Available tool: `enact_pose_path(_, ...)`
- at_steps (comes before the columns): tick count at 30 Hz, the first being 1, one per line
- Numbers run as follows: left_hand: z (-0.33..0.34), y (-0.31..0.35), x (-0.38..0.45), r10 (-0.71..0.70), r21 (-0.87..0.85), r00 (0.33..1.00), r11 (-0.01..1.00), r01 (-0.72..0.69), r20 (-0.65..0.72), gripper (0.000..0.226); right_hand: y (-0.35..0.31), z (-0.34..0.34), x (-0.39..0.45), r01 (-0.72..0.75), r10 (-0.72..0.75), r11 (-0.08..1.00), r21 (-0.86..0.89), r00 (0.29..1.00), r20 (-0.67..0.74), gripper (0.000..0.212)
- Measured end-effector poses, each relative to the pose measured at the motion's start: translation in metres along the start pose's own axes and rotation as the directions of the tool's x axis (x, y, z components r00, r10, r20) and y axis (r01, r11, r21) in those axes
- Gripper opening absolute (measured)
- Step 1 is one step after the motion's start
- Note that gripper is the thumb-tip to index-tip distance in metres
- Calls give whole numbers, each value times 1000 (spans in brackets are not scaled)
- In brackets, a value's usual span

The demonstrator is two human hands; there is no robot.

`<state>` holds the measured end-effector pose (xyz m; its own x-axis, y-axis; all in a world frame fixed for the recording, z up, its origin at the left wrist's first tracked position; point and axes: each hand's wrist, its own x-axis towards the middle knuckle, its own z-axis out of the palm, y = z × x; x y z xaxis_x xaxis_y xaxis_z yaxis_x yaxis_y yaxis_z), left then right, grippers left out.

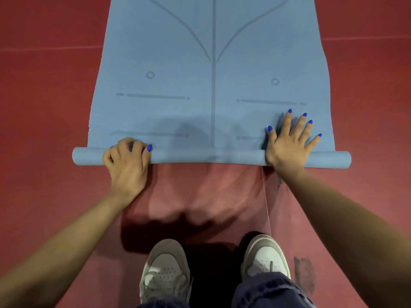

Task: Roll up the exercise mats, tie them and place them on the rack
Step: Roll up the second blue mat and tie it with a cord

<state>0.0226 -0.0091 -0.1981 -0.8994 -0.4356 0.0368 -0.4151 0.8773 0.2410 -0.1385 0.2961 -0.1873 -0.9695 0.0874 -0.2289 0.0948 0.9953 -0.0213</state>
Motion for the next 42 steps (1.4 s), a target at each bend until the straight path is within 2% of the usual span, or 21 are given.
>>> enact_pose_path(2, 0, 5, -2, -96, -86, 993, 991, 102, 68, 68, -2, 2, 2, -2, 3, 999, 40, 999, -34, 63)
enact_pose_path(4, -6, 4, 4, -107, -120, 983, 985, 125, 147, 88, -2, 6, 1, 27, -12, 995, 99, 989, -146, 55)
enact_pose_path(6, -11, 5, 13, -113, -83, 968, 987, 134, 222, 111, -2, 8, -1, 100, -42, 982, 159, 943, -330, 36)
enact_pose_path(8, -13, 8, 23, -138, -27, 956, 988, 149, 258, 124, -2, 8, -4, 180, -89, 967, 178, 901, -424, 20)
enact_pose_path(12, -19, 15, 44, -212, 0, 880, 972, 234, 425, 141, 1, 9, -3, 233, -121, 943, 239, 905, -407, 15)
enact_pose_path(14, -21, 17, 55, -228, 53, 856, 972, 230, 464, 142, 3, 10, -2, 217, -88, 929, 299, 917, -390, 17)
enact_pose_path(16, -22, 20, 62, -240, 100, 847, 971, 218, 474, 143, 4, 9, 1, 251, -121, 914, 320, 919, -374, 24)
enact_pose_path(18, -21, 21, 66, -244, 119, 842, 970, 213, 482, 142, 8, 7, 2, 407, -287, 884, 230, 860, -423, 30)
enact_pose_path(20, -19, 20, 70, -244, 125, 833, 970, 210, 496, 141, 19, 10, -4, 548, -474, 836, 24, 743, -472, 32)
enact_pose_path(21, -19, 20, 72, -239, 128, 830, 971, 202, 505, 140, 27, 12, -9, 573, -517, 818, -37, 706, -485, 32)
enact_pose_path(23, -19, 20, 76, -232, 122, 825, 973, 197, 516, 140, 40, 18, -22, 566, -514, 823, -46, 707, -485, 34)
enact_pose_path(25, -19, 20, 80, -234, 108, 832, 972, 208, 503, 137, 44, 24, -35, 543, -490, 840, -7, 751, -443, 42)
enact_pose_path(27, -17, 17, 81, -140, 38, 900, 990, 136, 414, 122, 42, 28, -39, 532, -476, 845, 56, 795, -376, 49)
enact_pose_path(29, -13, 11, 69, 104, -12, 973, 994, -104, 206, 94, 39, 27, -40, 528, -498, 848, 38, 819, -285, 55)
enact_pose_path(31, -1, 5, 51, 327, 42, 945, 944, -328, 21, 77, 38, 25, -41, 522, -515, 853, -11, 838, -183, 60)
enact_pose_path(33, 6, 4, 43, 351, 54, 934, 936, -348, -66, 68, 40, 23, -42, 499, -497, 867, -3, 862, -100, 68)
enact_pose_path(38, 1, 10, 49, 350, 103, 935, 934, -343, -60, 69, 34, 6, -37, 453, -450, 891, 1, 885, 117, 117)
enact_pose_path(40, 1, 13, 50, 341, 100, 938, 937, -335, -54, 69, 30, -1, -35, 417, -407, 909, -2, 890, 206, 121)
enact_pose_path(42, 1, 14, 51, 329, 107, 944, 940, -323, -40, 71, 26, -5, -32, 388, -379, 921, 7, 896, 230, 122)
